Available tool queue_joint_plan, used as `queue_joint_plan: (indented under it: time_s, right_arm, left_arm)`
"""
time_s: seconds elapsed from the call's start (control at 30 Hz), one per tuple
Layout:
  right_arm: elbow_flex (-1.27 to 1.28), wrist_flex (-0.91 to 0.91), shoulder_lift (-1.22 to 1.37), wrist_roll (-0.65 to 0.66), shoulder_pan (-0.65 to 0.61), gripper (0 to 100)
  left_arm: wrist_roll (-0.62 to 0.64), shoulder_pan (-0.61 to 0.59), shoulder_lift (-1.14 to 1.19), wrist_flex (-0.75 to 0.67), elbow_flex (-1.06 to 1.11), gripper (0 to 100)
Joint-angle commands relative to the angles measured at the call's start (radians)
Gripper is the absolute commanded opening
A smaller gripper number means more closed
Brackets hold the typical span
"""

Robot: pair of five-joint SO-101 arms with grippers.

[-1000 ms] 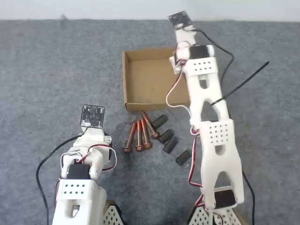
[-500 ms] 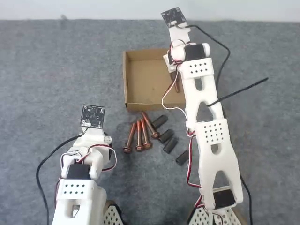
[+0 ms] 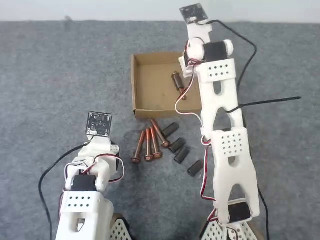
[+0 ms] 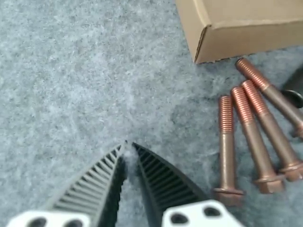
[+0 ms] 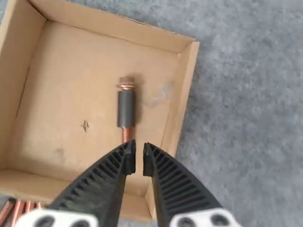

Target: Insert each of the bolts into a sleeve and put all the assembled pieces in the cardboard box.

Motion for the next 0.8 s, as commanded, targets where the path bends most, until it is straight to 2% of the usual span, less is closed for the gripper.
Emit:
queue_joint_plan:
  time_s: [0.0,0.13,0.3,0.5,0.77]
  right_arm:
    - [0.204,0.048,-0.223,-0.015,0.008,0.6]
    - [0.476,0.041,-0.407,-0.012,-0.012,0.6]
    - [0.752,0.041,-0.584,0.1,-0.056,0.6]
    - [1.019,0.039,-0.769,0.285,-0.154,0.6]
    - [1.192,0.038,-0.905,0.56,-0.272,0.6]
  left_arm:
    - [-0.009,-0.003,-0.02,0.002,-0.015,1]
    - [-0.009,-0.003,-0.02,0.002,-0.015,1]
    - [-0.009,-0.003,-0.02,0.002,-0.015,1]
    - [-0.009,-0.003,-0.02,0.0,-0.013,1]
    - [-0.009,-0.005,-0.02,-0.023,-0.008,1]
